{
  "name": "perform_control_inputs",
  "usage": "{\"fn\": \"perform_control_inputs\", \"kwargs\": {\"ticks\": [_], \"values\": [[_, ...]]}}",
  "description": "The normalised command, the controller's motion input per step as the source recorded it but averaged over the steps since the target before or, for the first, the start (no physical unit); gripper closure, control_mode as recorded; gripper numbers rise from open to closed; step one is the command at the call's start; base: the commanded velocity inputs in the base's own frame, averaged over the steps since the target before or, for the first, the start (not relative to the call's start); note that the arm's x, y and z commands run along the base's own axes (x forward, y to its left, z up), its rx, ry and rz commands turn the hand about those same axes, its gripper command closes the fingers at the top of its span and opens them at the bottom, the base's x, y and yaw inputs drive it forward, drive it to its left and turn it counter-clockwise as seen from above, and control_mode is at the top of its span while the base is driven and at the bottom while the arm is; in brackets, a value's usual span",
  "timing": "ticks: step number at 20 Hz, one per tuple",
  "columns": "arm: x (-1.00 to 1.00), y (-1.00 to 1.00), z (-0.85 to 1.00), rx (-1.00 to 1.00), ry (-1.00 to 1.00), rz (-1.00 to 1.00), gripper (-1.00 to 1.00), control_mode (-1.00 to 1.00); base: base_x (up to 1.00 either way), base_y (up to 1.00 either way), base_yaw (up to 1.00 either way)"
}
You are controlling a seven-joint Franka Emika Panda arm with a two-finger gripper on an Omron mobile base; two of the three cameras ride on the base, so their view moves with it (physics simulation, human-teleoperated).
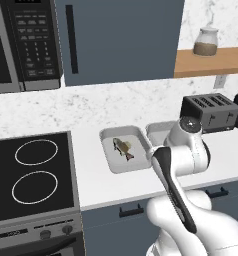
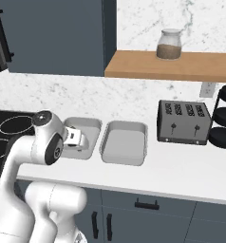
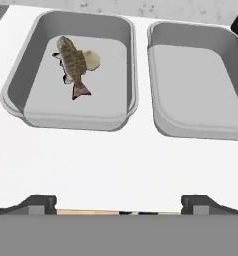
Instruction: Place one garlic and one fish in each tupperware on the nearby counter, to pack two identical lunches.
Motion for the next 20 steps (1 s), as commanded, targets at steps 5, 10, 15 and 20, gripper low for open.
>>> {"fn": "perform_control_inputs", "kwargs": {"ticks": [5,10,15,20], "values": [[-0.45,0.0,0.15,0.0,-0.07,-0.09,-1.0,1.0,-0.13,0.0,-0.02],[0.0,0.0,0.0,0.0,0.0,0.0,-1.0,1.0,-0.97,-0.01,-0.01],[0.0,0.0,0.0,0.0,0.0,0.0,-1.0,1.0,-0.9,-0.5,-0.02],[0.0,0.0,0.0,0.0,0.0,0.0,-1.0,1.0,-0.49,-1.0,-0.06]]}}
